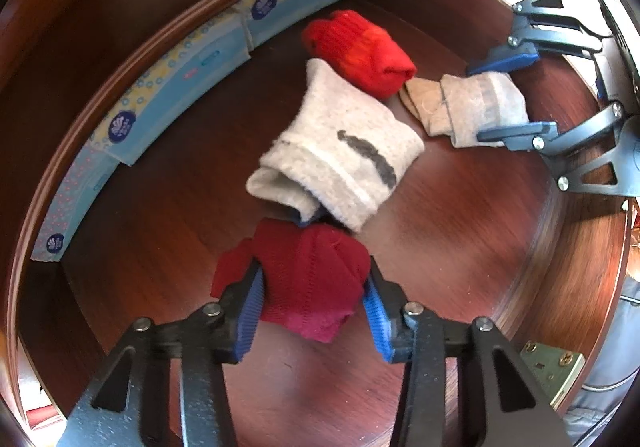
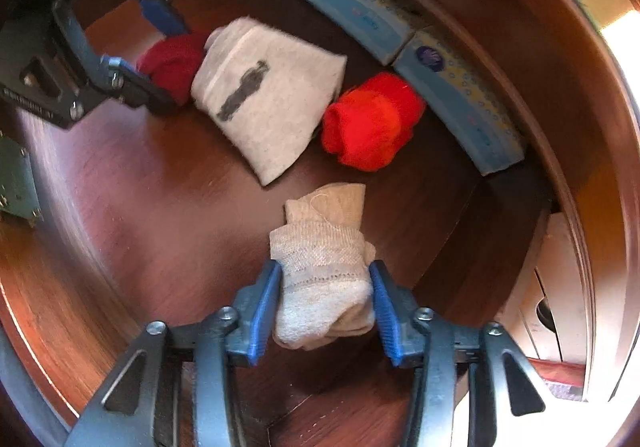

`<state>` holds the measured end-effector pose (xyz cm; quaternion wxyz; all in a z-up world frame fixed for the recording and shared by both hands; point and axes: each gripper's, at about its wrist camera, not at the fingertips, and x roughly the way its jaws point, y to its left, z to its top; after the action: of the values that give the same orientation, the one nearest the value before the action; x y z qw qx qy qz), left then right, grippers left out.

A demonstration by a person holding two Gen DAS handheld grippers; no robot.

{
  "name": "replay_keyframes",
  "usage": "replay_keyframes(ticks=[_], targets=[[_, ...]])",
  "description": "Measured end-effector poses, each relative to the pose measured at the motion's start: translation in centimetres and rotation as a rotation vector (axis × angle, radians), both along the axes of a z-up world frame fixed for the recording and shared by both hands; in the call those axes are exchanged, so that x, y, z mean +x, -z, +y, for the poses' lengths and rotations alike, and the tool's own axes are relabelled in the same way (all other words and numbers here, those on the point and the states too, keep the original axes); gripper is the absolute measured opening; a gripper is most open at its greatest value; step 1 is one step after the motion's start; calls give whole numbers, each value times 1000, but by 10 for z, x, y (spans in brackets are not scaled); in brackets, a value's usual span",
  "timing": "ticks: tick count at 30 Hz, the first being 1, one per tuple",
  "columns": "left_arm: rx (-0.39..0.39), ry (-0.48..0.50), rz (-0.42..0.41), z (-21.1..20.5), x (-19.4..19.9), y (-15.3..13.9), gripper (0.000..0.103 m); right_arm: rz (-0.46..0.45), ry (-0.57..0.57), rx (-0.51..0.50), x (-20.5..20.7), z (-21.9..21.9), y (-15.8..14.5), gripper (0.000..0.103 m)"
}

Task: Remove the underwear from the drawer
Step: 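Grasp the beige sock with the right tool while the left tool grasps the dark red sock, then lift both socks out of the drawer and carry them over the tray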

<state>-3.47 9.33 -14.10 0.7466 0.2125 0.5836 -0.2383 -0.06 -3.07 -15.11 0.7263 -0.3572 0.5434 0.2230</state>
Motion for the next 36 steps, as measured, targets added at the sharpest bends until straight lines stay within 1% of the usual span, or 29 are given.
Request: replay_keyframes(ticks=[1,4,7,15,18,24,26,29,32,36], targets=[[-1,2,-4,-1,0,-1,41,-1,0,1,0,0,0,43],[-2,16,-18,-5,-5,-3,36,-7,-9,22,-3,0,-3,33],[-3,12,-53,-5,-9,-8,34,-22,-6,62,-3,-2,-7,29],[-38,-25,-150,1,-22,-27,34,-66,-15,138,-16,-14,-27,28],[-50,-33,-201,4,-28,-38,34,-106,-23,159,-22,-16,-36,28],[-76,-68,-280,10,-42,-53,34,-187,-21,237,-36,-26,-57,28],[-84,-78,-310,19,-47,-62,34,-216,-20,258,-39,-32,-64,28],[-100,-99,-341,25,-49,-67,34,-256,-15,291,-47,-39,-71,28],[-134,-127,-367,32,-51,-76,34,-285,-10,326,-50,-47,-80,28],[-164,-151,-401,39,-56,-82,34,-329,-27,364,-64,-54,-90,28]])
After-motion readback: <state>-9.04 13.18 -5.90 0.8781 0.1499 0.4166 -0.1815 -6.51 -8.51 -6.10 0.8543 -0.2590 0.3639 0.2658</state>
